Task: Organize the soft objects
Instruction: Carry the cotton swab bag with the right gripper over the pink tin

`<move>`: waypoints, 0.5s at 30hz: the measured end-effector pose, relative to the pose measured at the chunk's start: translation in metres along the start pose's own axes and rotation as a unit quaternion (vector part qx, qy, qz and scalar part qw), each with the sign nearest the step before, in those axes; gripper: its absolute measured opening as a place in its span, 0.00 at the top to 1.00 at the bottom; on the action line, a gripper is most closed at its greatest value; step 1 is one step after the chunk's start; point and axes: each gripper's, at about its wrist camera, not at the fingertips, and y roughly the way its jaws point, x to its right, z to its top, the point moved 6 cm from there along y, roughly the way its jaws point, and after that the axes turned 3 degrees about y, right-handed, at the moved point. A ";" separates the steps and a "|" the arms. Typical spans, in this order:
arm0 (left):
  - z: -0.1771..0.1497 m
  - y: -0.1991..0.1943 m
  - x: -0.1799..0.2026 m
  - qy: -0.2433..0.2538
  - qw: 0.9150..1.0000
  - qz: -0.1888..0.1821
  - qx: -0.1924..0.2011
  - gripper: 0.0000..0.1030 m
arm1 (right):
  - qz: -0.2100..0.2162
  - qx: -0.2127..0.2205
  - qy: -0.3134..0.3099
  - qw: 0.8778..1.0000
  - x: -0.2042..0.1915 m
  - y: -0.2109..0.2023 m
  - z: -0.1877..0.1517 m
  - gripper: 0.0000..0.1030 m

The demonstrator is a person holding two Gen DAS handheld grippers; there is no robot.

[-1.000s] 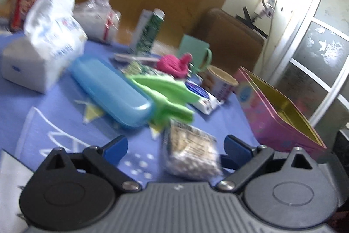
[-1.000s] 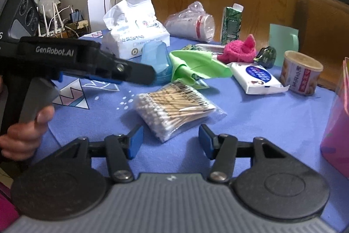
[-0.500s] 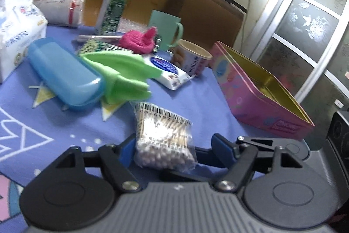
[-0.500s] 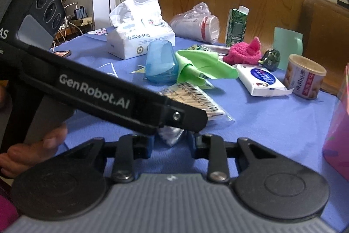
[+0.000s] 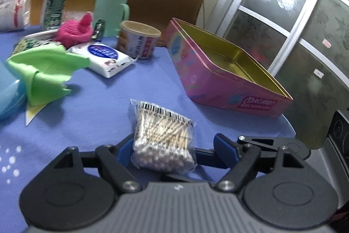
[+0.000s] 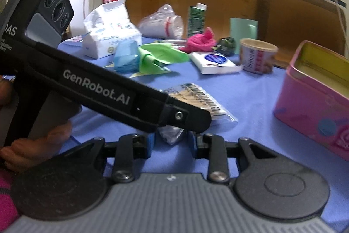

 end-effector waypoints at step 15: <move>0.007 -0.003 -0.015 -0.017 0.999 0.035 0.003 0.06 | -0.007 0.015 0.028 0.999 0.015 -0.004 -0.006 0.41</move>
